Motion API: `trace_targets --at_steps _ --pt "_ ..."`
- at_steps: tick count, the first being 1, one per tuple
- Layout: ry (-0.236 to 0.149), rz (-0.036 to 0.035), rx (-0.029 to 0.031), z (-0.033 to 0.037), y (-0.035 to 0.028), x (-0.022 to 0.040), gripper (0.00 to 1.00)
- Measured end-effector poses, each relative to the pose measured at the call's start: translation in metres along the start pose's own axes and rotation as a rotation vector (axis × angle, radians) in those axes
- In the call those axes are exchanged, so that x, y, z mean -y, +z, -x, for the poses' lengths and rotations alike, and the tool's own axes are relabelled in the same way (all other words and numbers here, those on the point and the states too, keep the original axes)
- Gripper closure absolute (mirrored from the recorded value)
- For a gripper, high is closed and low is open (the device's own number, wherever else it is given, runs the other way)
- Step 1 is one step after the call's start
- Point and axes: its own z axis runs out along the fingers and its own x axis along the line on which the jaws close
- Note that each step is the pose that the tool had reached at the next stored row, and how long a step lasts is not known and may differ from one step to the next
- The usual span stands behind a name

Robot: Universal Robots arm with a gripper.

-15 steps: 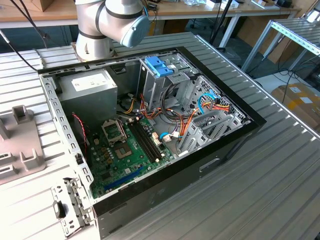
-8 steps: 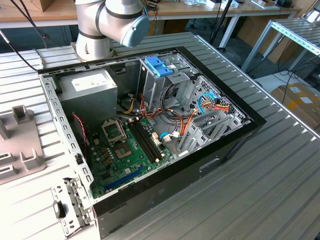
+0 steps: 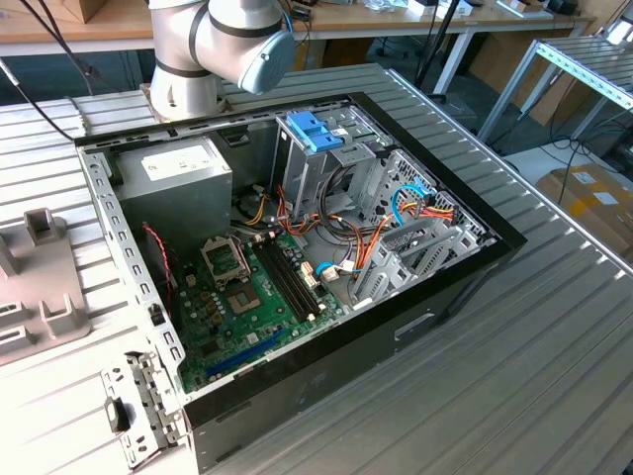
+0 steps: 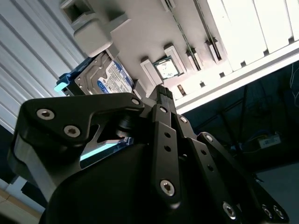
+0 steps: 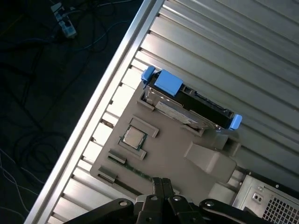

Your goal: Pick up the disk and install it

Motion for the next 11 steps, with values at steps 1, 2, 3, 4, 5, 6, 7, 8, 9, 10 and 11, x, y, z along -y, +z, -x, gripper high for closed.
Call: trace_targets --at_steps 1,2,3,4,5,6,7,8,9,10,11 --pt "-0.005 0.0001 -0.0002 0.0 0.0 0.0 0.89" --pt "-0.011 0.0003 -0.0005 0.0 0.0 0.0 0.89" --pt "-0.016 0.0004 -0.0007 0.0 0.0 0.0 0.89" --pt "-0.022 0.0005 -0.001 0.0 0.0 0.0 0.89" --pt "-0.028 0.0007 -0.0012 0.0 0.0 0.0 0.89" --pt "-0.035 0.0009 -0.0015 0.0 0.0 0.0 0.89" --pt "-0.04 0.001 -0.0018 0.0 0.0 0.0 0.89" --pt "-0.047 0.0011 -0.002 0.0 0.0 0.0 0.89" --pt "-0.051 0.0012 -0.0022 0.0 0.0 0.0 0.89" --pt "-0.056 0.0014 -0.0024 0.0 0.0 0.0 0.89" --pt "-0.061 0.0015 -0.0027 0.0 0.0 0.0 0.89"
